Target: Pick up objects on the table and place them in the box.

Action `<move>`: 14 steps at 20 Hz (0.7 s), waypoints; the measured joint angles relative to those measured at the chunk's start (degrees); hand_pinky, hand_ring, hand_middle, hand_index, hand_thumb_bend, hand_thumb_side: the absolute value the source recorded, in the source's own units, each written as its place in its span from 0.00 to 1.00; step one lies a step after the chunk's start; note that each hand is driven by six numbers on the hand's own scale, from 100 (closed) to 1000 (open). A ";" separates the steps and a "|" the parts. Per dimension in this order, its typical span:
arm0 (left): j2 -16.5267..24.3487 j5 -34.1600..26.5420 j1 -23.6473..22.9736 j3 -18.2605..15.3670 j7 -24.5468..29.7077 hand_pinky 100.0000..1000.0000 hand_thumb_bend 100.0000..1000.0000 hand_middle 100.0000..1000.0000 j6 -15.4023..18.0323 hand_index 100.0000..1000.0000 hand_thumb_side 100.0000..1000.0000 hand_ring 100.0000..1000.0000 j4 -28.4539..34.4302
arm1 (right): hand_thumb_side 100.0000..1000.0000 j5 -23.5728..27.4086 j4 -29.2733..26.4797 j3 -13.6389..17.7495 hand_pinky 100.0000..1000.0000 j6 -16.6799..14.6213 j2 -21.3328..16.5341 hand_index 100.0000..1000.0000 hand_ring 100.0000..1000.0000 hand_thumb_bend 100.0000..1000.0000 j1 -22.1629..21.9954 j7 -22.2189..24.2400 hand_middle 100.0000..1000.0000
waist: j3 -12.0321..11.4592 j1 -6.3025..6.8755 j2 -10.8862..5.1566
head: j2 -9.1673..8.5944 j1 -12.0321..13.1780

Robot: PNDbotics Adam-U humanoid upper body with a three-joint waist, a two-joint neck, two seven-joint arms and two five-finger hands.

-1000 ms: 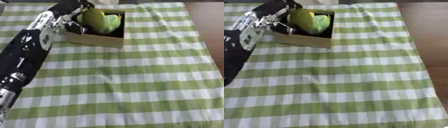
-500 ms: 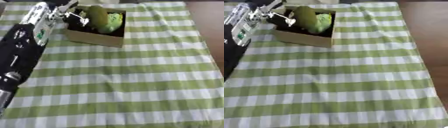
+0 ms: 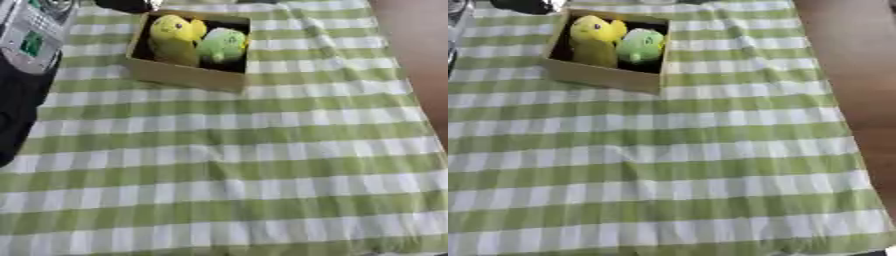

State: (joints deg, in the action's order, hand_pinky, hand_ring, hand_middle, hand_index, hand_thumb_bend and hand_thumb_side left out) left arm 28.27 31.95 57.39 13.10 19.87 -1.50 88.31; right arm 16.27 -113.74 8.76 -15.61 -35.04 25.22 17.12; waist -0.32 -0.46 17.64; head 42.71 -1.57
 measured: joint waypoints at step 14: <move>3.75 -36.34 -19.39 -9.55 -27.83 0.65 0.00 0.66 4.60 0.83 0.53 0.76 25.16 | 0.27 3.32 0.00 0.35 0.98 -3.02 1.03 0.89 0.88 0.00 0.54 -5.09 0.64 | -0.85 -0.78 -0.83 | 0.08 -1.27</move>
State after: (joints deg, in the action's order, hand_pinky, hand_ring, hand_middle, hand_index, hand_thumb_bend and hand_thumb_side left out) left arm 32.02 -4.39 38.01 3.55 -7.96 3.10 113.47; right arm 19.60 -113.74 9.12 -18.64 -34.01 25.75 12.03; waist -1.17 -1.23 16.81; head 42.79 -2.84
